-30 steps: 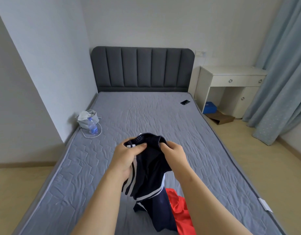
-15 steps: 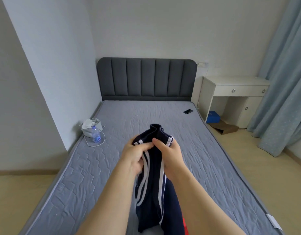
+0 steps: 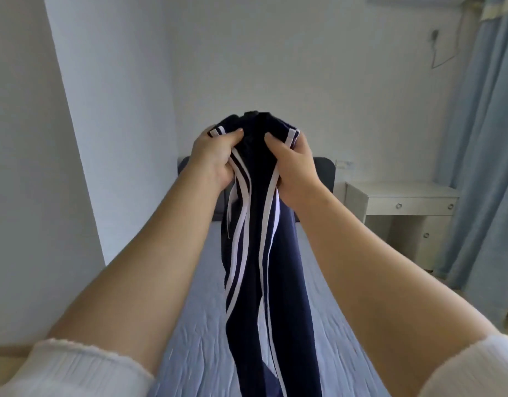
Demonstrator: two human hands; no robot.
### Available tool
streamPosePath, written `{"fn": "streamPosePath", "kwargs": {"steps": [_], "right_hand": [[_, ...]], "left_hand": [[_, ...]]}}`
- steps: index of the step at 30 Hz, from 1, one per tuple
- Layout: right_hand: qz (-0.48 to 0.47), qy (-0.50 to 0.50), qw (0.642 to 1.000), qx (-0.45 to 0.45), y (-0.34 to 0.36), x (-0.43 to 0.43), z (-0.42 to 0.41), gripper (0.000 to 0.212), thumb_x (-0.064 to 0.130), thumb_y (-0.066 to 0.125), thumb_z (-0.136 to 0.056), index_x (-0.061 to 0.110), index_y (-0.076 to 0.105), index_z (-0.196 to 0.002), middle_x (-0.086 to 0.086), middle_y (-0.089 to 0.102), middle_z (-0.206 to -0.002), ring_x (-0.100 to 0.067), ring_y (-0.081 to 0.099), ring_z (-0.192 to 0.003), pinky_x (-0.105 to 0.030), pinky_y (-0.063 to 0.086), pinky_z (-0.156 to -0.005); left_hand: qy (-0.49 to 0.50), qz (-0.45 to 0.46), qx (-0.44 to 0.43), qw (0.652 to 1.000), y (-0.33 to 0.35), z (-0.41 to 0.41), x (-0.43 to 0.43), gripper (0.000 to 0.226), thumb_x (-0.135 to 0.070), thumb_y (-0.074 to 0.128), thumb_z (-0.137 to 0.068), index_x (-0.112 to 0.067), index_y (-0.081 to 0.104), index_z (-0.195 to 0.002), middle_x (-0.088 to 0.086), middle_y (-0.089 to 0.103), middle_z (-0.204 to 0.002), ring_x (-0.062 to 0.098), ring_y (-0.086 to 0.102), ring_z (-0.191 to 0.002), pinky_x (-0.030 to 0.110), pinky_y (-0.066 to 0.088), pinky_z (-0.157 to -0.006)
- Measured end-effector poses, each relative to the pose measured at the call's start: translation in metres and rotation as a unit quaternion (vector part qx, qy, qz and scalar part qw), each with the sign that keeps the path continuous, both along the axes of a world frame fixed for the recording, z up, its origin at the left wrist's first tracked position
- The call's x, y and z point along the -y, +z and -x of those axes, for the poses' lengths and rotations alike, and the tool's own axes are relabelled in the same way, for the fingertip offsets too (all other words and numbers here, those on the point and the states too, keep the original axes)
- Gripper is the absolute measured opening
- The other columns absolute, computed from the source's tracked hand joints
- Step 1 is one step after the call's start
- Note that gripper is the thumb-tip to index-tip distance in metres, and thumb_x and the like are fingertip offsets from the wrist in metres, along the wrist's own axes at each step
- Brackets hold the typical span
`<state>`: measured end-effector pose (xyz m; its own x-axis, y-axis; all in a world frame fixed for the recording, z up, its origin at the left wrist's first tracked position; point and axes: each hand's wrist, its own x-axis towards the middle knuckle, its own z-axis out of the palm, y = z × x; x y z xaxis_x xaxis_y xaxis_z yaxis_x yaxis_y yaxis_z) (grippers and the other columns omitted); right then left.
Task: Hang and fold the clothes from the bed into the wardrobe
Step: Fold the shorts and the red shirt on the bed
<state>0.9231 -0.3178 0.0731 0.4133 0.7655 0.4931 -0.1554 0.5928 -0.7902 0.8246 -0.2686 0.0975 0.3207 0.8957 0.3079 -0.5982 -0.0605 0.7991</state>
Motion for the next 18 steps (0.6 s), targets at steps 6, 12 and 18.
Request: {"fn": "streamPosePath", "kwargs": {"steps": [6, 12, 18], "right_hand": [[-0.108, -0.017, 0.994, 0.027, 0.065, 0.009, 0.006, 0.014, 0.006, 0.057, -0.088, 0.02, 0.06, -0.088, -0.005, 0.068, -0.089, -0.025, 0.067, -0.092, -0.043, 0.056, -0.085], [0.065, -0.059, 0.995, 0.047, -0.036, 0.01, -0.004, 0.014, 0.005, 0.06, -0.087, 0.019, 0.06, -0.089, -0.007, 0.066, -0.09, -0.027, 0.066, -0.091, -0.043, 0.055, -0.084], [0.238, -0.097, 0.961, 0.103, -0.125, 0.021, -0.022, 0.021, 0.01, 0.065, -0.084, 0.026, 0.054, -0.093, 0.001, 0.062, -0.09, -0.006, 0.064, -0.073, -0.016, 0.052, -0.054]], "left_hand": [[0.053, -0.157, 0.042, 0.985, 0.052, 0.012, 0.014, 0.025, 0.005, 0.062, -0.083, -0.005, 0.061, -0.105, 0.014, 0.068, -0.098, 0.024, 0.069, -0.085, 0.032, 0.058, -0.07], [0.114, -0.354, -0.42, 0.828, -0.052, 0.013, 0.006, 0.068, -0.002, 0.077, -0.067, -0.026, 0.048, -0.124, -0.009, 0.055, -0.115, 0.012, 0.052, -0.107, 0.023, 0.041, -0.089], [0.106, -0.307, -0.575, 0.751, -0.133, 0.035, -0.015, 0.025, -0.007, 0.067, -0.076, -0.021, 0.054, -0.092, -0.002, 0.059, -0.091, 0.009, 0.047, -0.067, 0.016, 0.036, -0.055]]}}
